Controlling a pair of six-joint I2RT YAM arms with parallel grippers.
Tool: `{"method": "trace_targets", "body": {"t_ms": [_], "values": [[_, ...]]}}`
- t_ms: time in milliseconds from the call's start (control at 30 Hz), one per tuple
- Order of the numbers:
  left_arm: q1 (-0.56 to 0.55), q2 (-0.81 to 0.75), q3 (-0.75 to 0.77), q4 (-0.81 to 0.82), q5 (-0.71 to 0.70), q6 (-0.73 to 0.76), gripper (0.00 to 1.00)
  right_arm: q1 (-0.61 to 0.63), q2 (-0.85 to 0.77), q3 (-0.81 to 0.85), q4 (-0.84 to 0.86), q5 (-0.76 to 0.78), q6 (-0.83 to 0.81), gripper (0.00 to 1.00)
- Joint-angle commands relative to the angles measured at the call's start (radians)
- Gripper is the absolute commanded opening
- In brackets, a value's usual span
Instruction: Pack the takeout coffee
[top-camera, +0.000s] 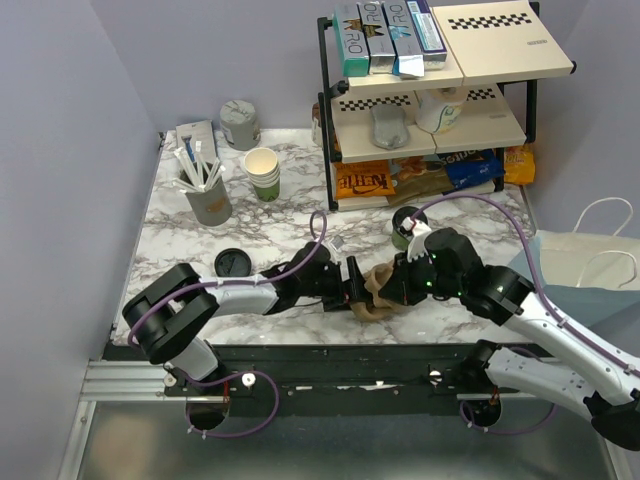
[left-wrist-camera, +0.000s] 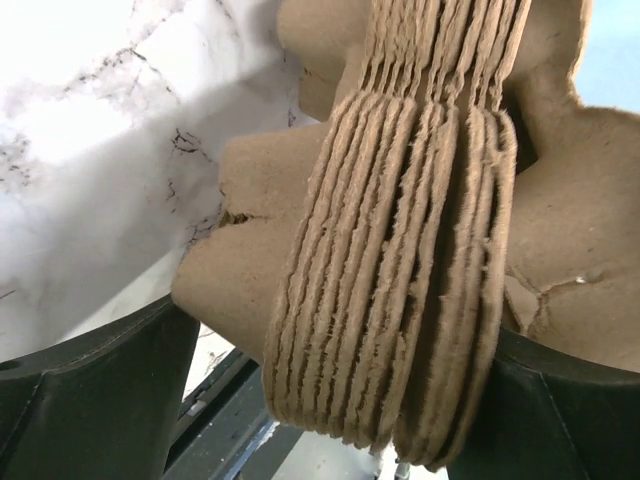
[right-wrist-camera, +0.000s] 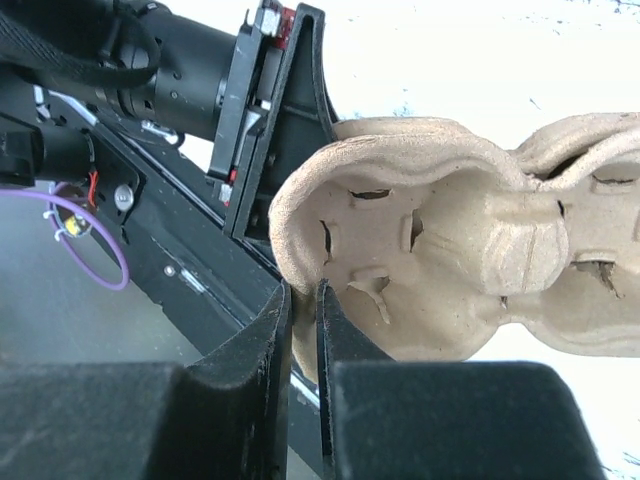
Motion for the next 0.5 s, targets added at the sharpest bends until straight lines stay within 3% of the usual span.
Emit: {"method": "trace_targets", "body": {"t_ms": [0, 200, 467], "values": [[-0.006, 0.022, 0.044, -0.102, -0.048, 0.034, 0.93, 0.006, -0.026, 0.046, -0.011, 0.019, -0.035, 0.01], [-0.006, 0.059, 0.107, -0.226, -0.067, 0.031, 0.77, 0.006, -0.02, 0.063, -0.031, -0.015, -0.081, 0.01], [-0.007, 0.075, 0.183, -0.421, -0.133, 0.043, 0.38, 0.009, -0.02, 0.104, -0.026, -0.124, -0.283, 0.01]]}}
